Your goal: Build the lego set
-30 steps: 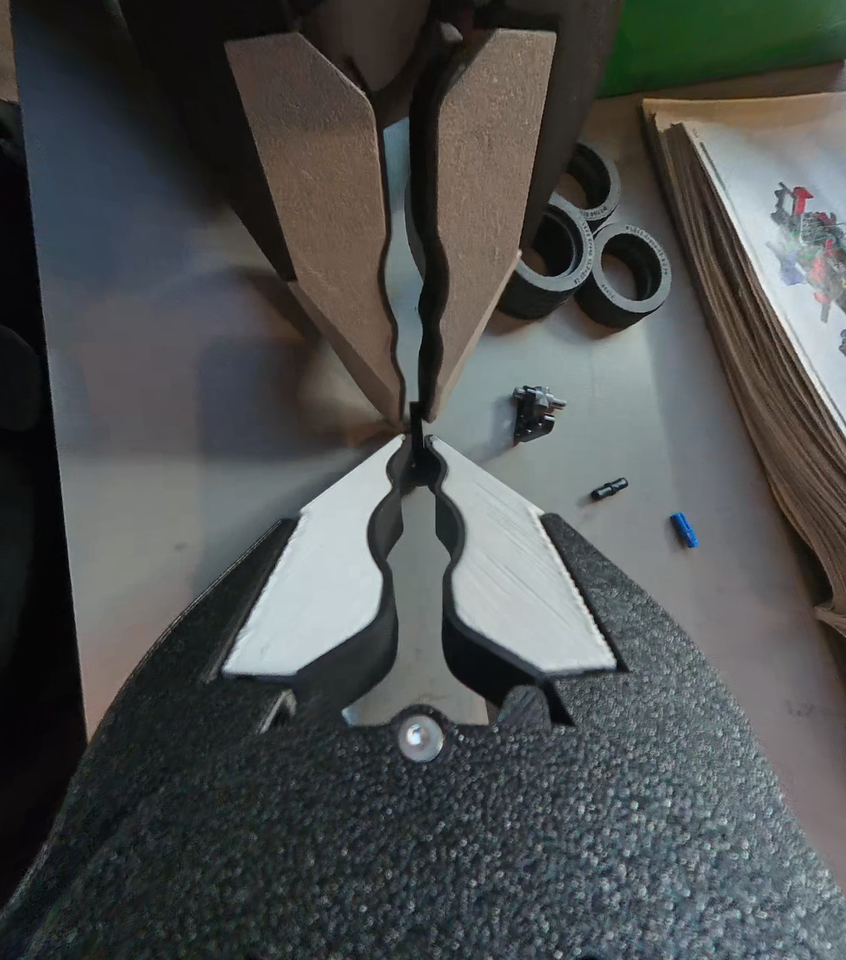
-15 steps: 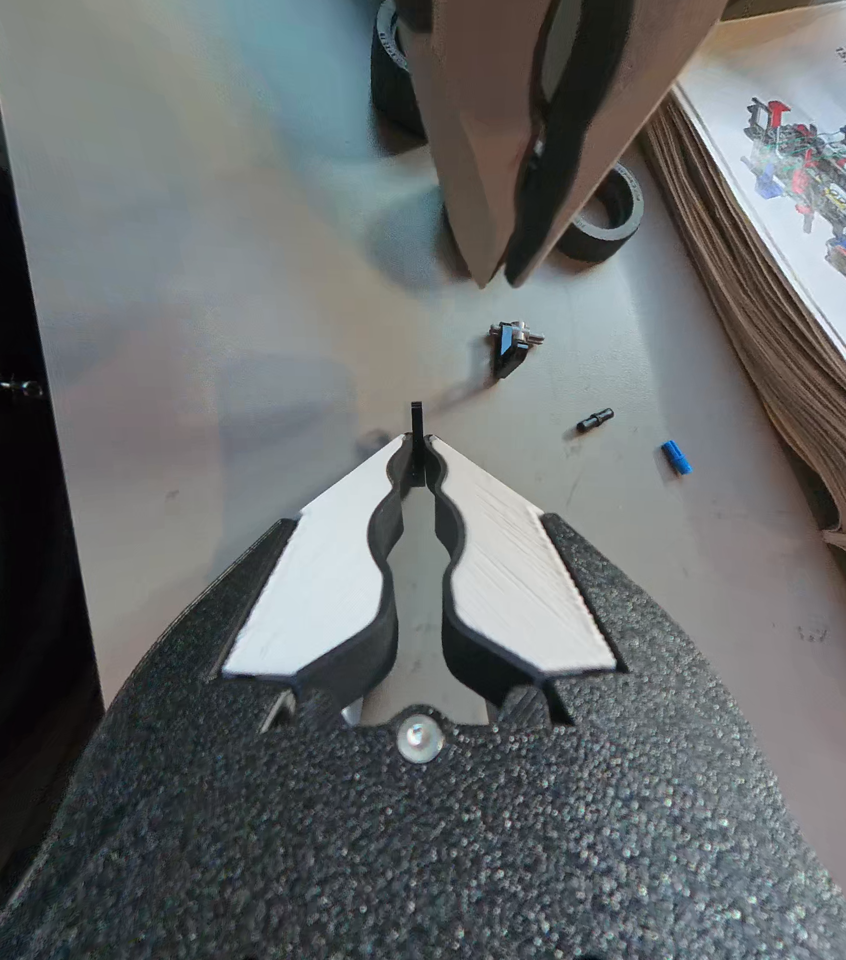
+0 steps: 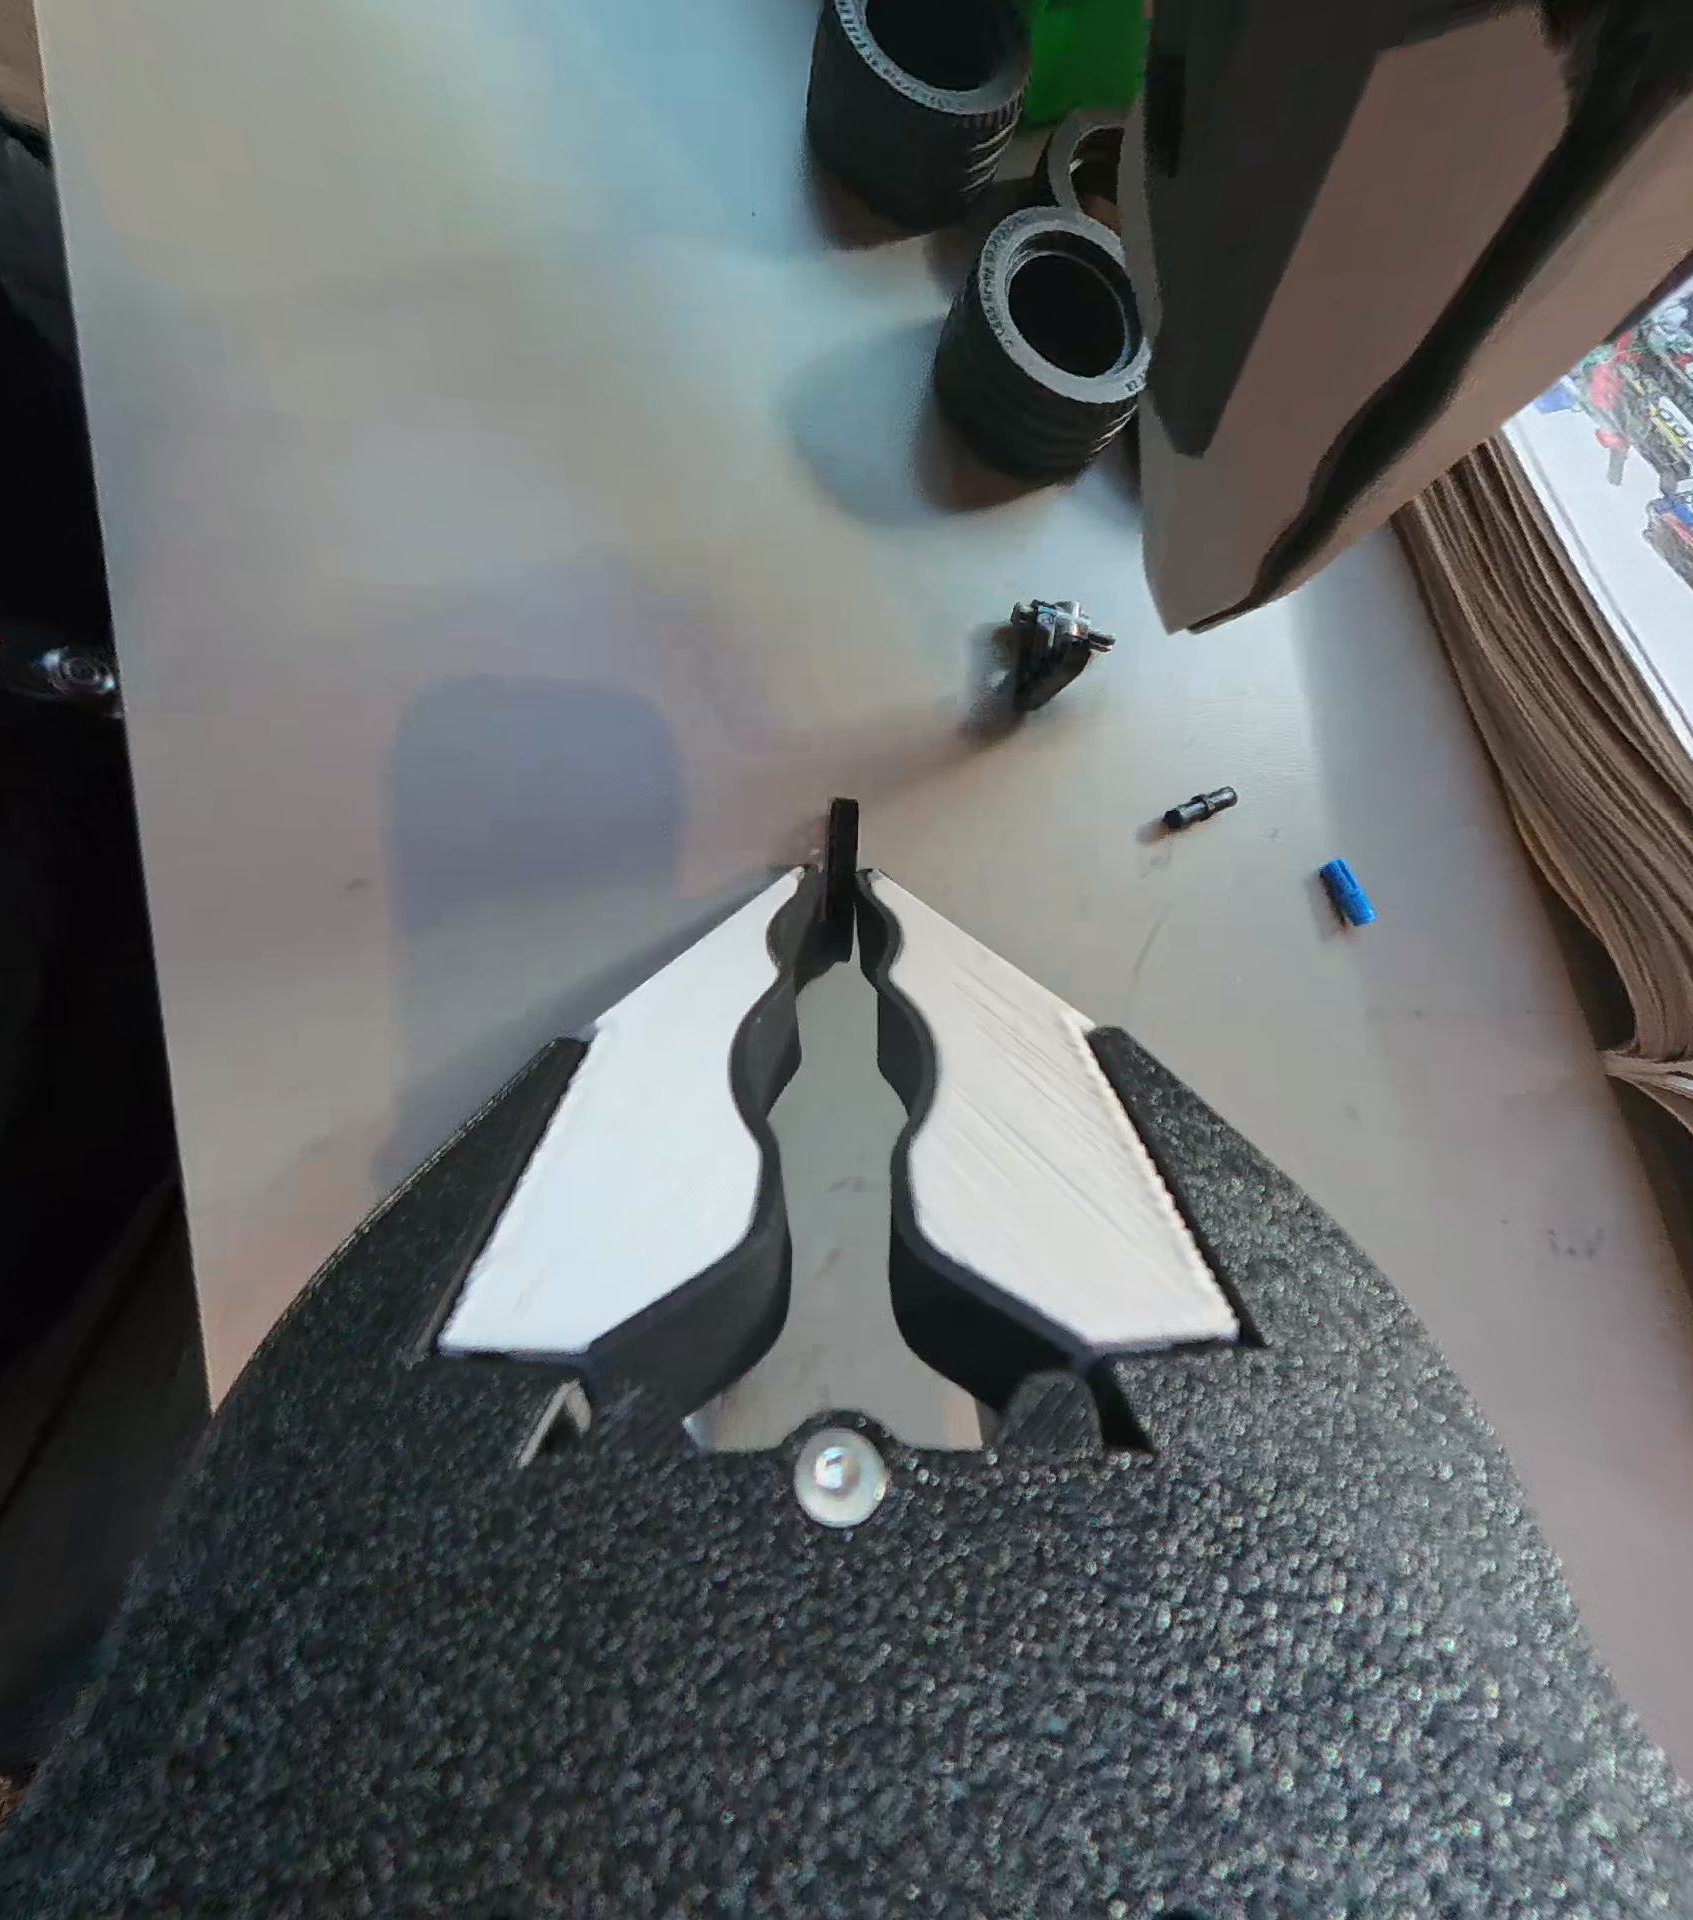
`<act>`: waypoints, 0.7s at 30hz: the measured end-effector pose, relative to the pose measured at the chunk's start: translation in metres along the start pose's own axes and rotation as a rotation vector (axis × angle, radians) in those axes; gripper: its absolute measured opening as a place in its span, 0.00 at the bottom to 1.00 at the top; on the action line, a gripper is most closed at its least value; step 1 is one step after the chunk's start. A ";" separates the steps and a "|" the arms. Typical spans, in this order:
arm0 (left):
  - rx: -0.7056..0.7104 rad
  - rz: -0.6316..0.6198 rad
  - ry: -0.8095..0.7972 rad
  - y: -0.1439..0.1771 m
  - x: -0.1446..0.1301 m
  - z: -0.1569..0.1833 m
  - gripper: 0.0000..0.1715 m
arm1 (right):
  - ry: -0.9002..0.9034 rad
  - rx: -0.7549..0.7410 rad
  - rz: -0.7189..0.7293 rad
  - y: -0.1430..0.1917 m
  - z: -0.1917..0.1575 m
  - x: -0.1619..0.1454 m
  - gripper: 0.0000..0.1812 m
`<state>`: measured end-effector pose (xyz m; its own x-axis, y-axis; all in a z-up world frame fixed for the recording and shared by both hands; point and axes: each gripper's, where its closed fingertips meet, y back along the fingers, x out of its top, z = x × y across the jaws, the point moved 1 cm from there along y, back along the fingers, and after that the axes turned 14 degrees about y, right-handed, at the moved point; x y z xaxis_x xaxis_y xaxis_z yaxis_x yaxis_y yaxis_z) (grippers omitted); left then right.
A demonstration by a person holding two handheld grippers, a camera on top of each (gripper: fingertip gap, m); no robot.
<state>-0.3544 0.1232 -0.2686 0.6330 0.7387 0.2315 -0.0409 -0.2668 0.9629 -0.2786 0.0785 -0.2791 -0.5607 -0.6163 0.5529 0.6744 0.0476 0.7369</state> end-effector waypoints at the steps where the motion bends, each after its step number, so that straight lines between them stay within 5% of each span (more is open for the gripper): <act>1: -0.002 -0.016 -0.011 -0.003 -0.002 0.001 0.00 | 0.006 -0.002 -0.003 0.001 -0.001 -0.001 0.04; 11: -0.088 -0.115 0.020 -0.002 -0.029 0.030 0.00 | 0.027 -0.043 -0.003 0.011 -0.001 -0.005 0.04; 17: -0.108 -0.069 0.030 0.009 -0.045 0.050 0.00 | 0.013 -0.051 -0.024 0.014 -0.001 -0.009 0.05; 21: -0.056 0.089 0.028 0.018 -0.033 0.040 0.03 | -0.066 -0.016 0.025 0.018 -0.006 0.001 0.05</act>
<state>-0.3446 0.0694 -0.2646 0.6029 0.7310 0.3196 -0.1397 -0.2977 0.9444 -0.2641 0.0736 -0.2673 -0.5736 -0.5621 0.5959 0.6959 0.0494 0.7165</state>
